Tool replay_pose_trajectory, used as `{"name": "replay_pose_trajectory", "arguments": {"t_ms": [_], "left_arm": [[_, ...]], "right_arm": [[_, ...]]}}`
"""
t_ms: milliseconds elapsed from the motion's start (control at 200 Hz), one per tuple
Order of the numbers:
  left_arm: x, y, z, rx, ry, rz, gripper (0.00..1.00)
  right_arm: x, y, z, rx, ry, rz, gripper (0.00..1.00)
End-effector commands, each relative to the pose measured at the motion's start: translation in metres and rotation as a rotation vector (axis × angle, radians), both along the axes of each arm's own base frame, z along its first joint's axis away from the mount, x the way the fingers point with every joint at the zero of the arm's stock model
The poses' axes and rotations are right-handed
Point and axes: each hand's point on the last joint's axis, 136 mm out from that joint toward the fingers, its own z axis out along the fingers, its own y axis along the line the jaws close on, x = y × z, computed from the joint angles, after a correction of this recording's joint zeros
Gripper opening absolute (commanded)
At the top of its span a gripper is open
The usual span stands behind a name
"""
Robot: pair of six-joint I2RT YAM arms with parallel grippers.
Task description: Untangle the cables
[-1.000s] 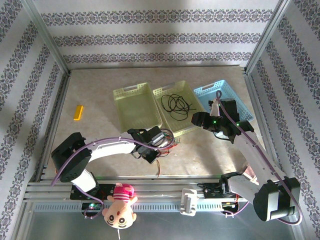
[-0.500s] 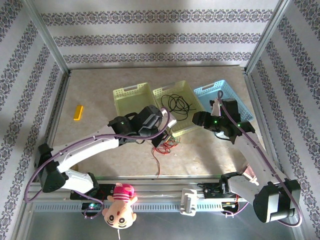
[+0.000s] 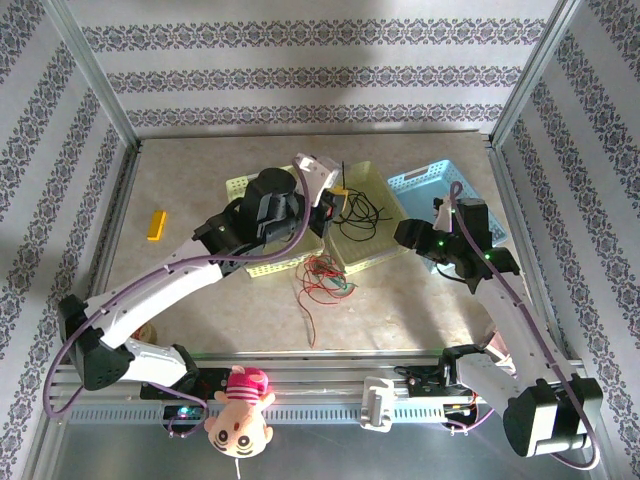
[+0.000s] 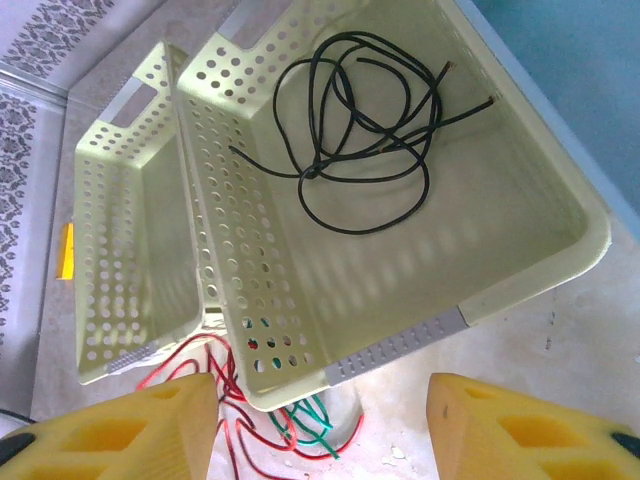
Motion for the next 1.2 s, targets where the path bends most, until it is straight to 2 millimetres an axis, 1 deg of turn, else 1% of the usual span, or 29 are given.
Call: {"name": "replay_pose_trajectory", "arguments": {"t_ms": [0,295,440,545,555,720,894,1054,1124,1199], "left_arm": [[0.014,-0.005,0.063,-0.170,-0.143,0.012,0.00],[0.006,-0.013,0.106,-0.257,-0.247,-0.060,0.00],[0.007,-0.017,0.124,-0.260,-0.302,-0.083,0.00],[0.010,-0.017,0.137,-0.250,-0.340,-0.081,0.00],[0.009,-0.016,0.141,-0.251,-0.349,-0.079,0.00],[0.014,-0.009,0.156,-0.220,-0.408,-0.041,0.00],[0.011,-0.005,0.175,-0.183,-0.469,-0.045,0.00],[0.007,0.001,0.189,-0.166,-0.508,-0.047,0.00],[0.003,0.001,0.192,-0.170,-0.501,-0.070,0.00],[-0.003,-0.002,0.186,-0.161,-0.475,-0.111,0.00]], "right_arm": [[0.000,-0.006,0.005,0.000,-0.023,-0.031,0.57],[-0.001,-0.005,0.007,0.007,-0.037,-0.028,0.57],[0.000,-0.004,0.017,0.017,-0.078,-0.025,0.57],[0.000,-0.005,0.025,0.019,-0.111,-0.027,0.58],[0.000,-0.005,0.026,0.019,-0.115,-0.027,0.58],[-0.004,-0.003,0.032,0.025,-0.140,-0.016,0.58],[-0.005,0.001,0.035,0.045,-0.153,0.005,0.58],[-0.006,0.010,0.043,0.085,-0.174,0.056,0.58],[-0.008,0.016,0.047,0.107,-0.185,0.088,0.58],[-0.011,0.024,0.050,0.132,-0.189,0.128,0.58]]}}
